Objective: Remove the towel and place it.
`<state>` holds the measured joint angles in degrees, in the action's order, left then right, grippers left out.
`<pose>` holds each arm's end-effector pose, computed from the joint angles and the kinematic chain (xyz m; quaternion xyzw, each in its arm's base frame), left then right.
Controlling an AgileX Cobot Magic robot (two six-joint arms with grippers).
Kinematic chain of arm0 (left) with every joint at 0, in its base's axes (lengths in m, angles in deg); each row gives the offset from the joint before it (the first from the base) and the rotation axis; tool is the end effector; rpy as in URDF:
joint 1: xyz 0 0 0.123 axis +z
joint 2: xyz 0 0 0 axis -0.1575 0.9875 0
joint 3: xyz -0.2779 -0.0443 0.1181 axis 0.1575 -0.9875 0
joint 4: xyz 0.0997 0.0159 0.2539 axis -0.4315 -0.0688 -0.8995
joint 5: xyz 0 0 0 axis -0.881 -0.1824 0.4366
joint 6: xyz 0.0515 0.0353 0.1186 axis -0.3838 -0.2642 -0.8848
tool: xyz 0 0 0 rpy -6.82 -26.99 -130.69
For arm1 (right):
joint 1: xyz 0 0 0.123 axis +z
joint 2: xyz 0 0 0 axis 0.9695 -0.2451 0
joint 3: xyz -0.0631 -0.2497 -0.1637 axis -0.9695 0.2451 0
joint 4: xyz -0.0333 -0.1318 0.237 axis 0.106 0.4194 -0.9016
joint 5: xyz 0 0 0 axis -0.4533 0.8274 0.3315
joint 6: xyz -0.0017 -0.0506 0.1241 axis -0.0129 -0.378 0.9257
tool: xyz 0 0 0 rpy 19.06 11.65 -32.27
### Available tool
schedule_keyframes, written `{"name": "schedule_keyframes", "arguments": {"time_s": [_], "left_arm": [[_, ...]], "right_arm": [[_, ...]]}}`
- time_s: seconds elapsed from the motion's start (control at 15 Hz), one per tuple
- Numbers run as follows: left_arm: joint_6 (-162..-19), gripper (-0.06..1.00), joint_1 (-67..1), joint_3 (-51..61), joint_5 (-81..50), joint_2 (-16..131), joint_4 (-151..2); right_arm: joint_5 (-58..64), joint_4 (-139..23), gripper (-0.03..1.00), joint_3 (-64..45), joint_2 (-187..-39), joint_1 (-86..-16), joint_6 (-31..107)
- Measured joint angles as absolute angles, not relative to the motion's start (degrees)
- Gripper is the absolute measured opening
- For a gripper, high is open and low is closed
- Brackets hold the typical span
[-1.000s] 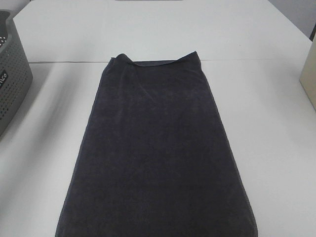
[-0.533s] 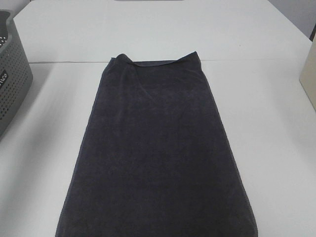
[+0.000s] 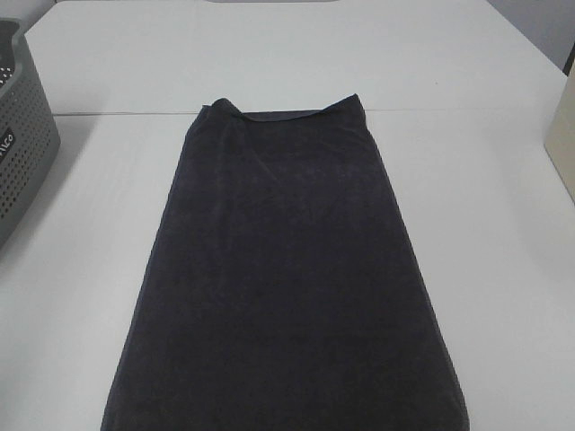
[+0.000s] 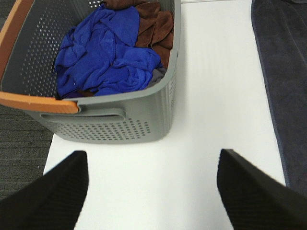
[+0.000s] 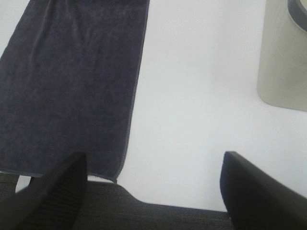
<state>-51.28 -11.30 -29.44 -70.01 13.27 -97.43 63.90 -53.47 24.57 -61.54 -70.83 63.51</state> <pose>0.1066 0.0154 0.3413 -0.0151 0.8918 0.0563 0.4487 0.0616 0.0129 0.3364 -0.0224 0.9070 0.0570 0.4166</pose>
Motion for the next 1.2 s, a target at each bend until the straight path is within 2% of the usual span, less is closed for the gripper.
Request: {"name": "schedule_keyframes", "arguments": {"time_s": [0.27, 0.53, 0.87, 1.2], "left_arm": [[-51.28, 0.71, -11.30, -40.33, -73.17, -3.35, -97.25], [-51.28, 0.71, -11.30, -44.62, -74.14, -15.15, -96.17], [-54.48, 0.71, -11.30, -44.85, -73.68, -15.84, -90.89], [-55.00, 0.71, -11.30, -44.85, -73.57, -15.84, -89.35]], "right_arm": [[63.90, -50.03, 0.75, 34.48, -48.65, -70.83, 63.51], [64.07, -50.03, 0.75, 39.23, -39.83, -70.83, 63.51], [58.46, -53.93, 0.75, 44.62, -39.48, -70.83, 61.56], [57.94, -55.82, 0.75, 44.91, -39.48, -70.83, 58.76]]}}
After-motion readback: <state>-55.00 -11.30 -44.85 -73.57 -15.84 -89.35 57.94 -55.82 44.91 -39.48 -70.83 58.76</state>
